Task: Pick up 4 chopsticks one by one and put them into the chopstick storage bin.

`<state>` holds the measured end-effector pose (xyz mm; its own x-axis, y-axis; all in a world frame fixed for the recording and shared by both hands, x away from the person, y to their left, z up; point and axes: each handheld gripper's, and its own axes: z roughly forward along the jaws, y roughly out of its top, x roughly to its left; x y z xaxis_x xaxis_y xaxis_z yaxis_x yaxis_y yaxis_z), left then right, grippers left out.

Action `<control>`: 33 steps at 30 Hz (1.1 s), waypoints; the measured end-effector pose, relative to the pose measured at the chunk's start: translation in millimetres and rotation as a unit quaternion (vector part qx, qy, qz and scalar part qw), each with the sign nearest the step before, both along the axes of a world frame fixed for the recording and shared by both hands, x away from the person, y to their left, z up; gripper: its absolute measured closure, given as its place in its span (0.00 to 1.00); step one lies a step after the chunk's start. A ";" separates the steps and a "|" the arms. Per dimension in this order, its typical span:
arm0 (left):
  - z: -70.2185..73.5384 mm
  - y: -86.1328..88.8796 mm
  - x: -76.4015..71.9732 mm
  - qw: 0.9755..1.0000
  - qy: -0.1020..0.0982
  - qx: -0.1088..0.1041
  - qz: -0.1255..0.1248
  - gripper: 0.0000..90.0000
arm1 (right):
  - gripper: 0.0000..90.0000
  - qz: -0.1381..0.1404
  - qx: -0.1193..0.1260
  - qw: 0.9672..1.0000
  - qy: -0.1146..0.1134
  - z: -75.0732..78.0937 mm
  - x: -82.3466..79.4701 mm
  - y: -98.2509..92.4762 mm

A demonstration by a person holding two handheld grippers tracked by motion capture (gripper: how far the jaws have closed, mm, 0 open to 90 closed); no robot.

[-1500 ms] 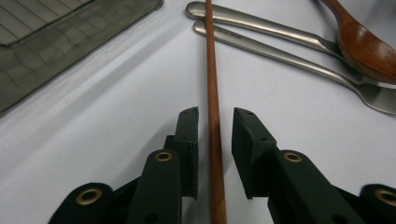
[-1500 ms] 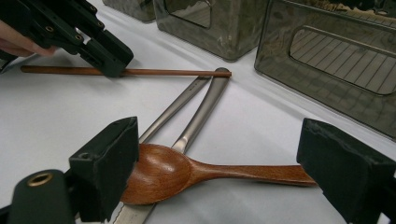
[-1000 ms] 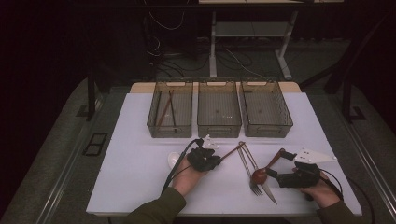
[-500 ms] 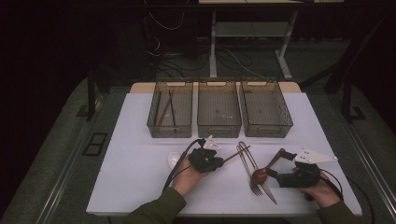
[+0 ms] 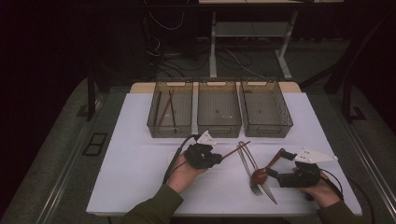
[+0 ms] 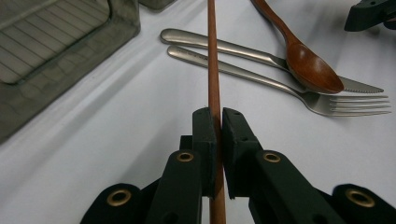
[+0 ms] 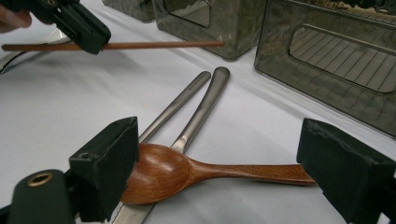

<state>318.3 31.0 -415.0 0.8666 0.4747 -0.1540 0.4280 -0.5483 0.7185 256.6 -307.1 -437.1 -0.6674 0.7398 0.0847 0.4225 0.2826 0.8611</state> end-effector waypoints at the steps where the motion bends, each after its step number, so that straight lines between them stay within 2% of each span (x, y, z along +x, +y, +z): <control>1: 1.4 1.1 0.7 1.000 0.002 -0.003 0.000 0.93 | 0.14 0.000 0.000 1.000 0.000 0.1 -0.4 -0.2; 12: 16.7 20.7 10.6 0.999 0.007 -0.034 0.013 0.93 | 0.14 -0.003 0.000 1.000 0.000 -0.6 0.5 -1.4; 26: 42.1 43.8 24.7 0.999 -0.014 -0.035 0.017 0.93 | 0.14 -0.004 -0.001 1.000 0.004 -1.5 0.6 -1.1; 33: 60.7 54.6 41.2 0.999 -0.025 -0.028 0.020 0.93 | 0.14 -0.006 0.001 1.000 0.012 -1.3 -0.8 -1.0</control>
<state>359.6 85.6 -354.4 0.8542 0.5009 -0.1392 0.4120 -0.4890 0.7688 255.7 -308.2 -438.3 -0.6567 0.7473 0.1018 0.4456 0.2755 0.8518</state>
